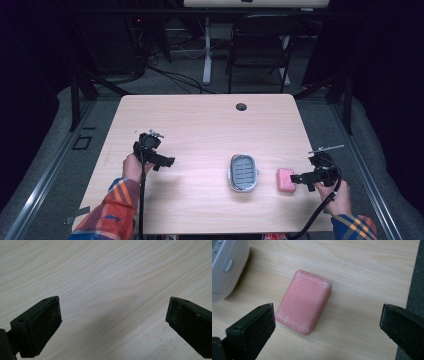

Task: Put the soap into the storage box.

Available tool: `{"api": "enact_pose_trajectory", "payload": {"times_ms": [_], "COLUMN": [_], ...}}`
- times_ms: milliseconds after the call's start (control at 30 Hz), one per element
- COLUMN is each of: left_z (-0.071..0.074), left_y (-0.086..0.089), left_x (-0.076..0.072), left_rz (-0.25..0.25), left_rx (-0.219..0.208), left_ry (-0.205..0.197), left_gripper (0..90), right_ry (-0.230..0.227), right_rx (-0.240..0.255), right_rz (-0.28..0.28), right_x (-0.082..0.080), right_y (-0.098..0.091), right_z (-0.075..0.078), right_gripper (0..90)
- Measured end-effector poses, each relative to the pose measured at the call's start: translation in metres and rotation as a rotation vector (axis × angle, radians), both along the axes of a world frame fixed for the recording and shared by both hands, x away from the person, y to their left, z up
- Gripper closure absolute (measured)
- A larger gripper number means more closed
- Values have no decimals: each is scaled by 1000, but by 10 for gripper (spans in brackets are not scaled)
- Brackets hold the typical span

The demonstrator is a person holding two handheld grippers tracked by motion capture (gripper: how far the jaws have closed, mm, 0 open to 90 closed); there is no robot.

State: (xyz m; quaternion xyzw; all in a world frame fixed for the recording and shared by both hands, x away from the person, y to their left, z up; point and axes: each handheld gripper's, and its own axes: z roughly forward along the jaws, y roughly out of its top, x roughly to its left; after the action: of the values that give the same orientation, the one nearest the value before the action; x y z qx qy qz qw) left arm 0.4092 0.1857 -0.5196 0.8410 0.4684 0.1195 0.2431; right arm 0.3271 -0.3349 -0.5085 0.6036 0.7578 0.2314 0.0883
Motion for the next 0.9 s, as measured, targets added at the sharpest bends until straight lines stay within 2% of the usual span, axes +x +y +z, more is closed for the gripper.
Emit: {"api": "enact_pose_trajectory", "payload": {"times_ms": [333,367,533,733,800,867,900], "left_z": [0,0,0,0,-1,-1,0], "left_y": [0,-1,-1,-1,-1,-1,-1], "left_x": [-1,0,-1,0,0,0,-1], "left_rz": [4,3,7,1,-1,0,1], "left_rx": [0,0,2,10,9,8,7], "left_ry": [-5,-4,-4,1,4,2,2], "left_gripper": [1,1,1,1,1,1,1], "right_ry": [1,8,15,52,59,62,72], "right_rx": [16,5,13,-26,-70,-90,-99], "right_rz": [0,2,-22,-30,-26,-32,-26], "right_x": [0,1,4,15,22,25,26], "right_y": [15,17,21,33,42,46,48], "right_z": [3,3,2,-6,-9,-12,-14], "right_gripper": [0,0,0,22,83,152,140]}}
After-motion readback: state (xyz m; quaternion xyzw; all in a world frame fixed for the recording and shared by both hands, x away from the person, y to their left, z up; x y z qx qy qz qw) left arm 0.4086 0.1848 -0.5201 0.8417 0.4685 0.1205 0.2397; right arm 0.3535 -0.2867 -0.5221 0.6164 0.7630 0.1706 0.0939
